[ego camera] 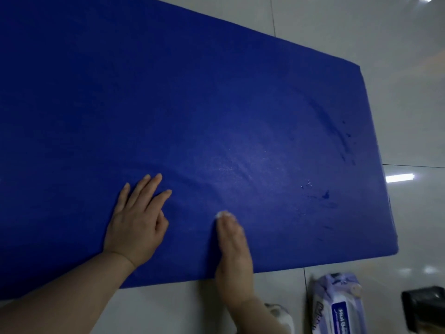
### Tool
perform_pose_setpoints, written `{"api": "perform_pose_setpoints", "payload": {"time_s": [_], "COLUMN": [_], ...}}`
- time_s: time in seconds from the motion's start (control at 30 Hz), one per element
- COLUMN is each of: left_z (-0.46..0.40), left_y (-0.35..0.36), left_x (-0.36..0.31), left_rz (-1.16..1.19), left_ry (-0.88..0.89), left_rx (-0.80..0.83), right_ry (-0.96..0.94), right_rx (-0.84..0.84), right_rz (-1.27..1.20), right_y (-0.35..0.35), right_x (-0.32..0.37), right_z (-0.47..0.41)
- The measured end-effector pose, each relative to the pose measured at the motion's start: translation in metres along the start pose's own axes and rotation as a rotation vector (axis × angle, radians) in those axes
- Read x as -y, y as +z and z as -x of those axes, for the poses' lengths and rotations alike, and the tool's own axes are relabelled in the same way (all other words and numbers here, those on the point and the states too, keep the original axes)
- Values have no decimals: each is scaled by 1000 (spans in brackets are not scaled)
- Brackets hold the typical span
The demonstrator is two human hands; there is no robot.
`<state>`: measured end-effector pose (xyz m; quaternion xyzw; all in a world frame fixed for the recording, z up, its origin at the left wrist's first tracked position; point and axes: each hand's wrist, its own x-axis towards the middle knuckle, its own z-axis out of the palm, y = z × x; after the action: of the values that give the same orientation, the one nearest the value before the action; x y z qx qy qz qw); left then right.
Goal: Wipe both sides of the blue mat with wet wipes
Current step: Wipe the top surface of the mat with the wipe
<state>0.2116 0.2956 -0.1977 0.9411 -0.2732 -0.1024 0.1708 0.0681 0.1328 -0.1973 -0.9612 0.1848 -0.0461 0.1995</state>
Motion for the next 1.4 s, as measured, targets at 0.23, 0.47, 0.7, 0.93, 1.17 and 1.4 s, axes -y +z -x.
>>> {"api": "perform_pose_setpoints", "payload": {"time_s": [0.23,0.47,0.7,0.93,1.17,1.4], "left_z": [0,0,-1,0,0,-1], "left_y": [2,0,3,2,4,1], "left_x": [1,0,1,1,2,1], "left_rz": [8,8,-4,1,15,6], "left_ry": [9,10,13,8,16,17], "left_rx": [-15,-17,-25,-27,-34,-19], "right_ry": [490,56,913,38,794,-113], "right_rx": [-185,-54,-341,-48,-374,-9], "right_rz": [-33,-51,-66,-45,-104,-12], "right_y": [-49,-12,-61,-21,-54,-14], "right_x": [-87,-30,-107,-59,-93,-42], "right_z": [-15,4,-25,-13,-44,-42]}}
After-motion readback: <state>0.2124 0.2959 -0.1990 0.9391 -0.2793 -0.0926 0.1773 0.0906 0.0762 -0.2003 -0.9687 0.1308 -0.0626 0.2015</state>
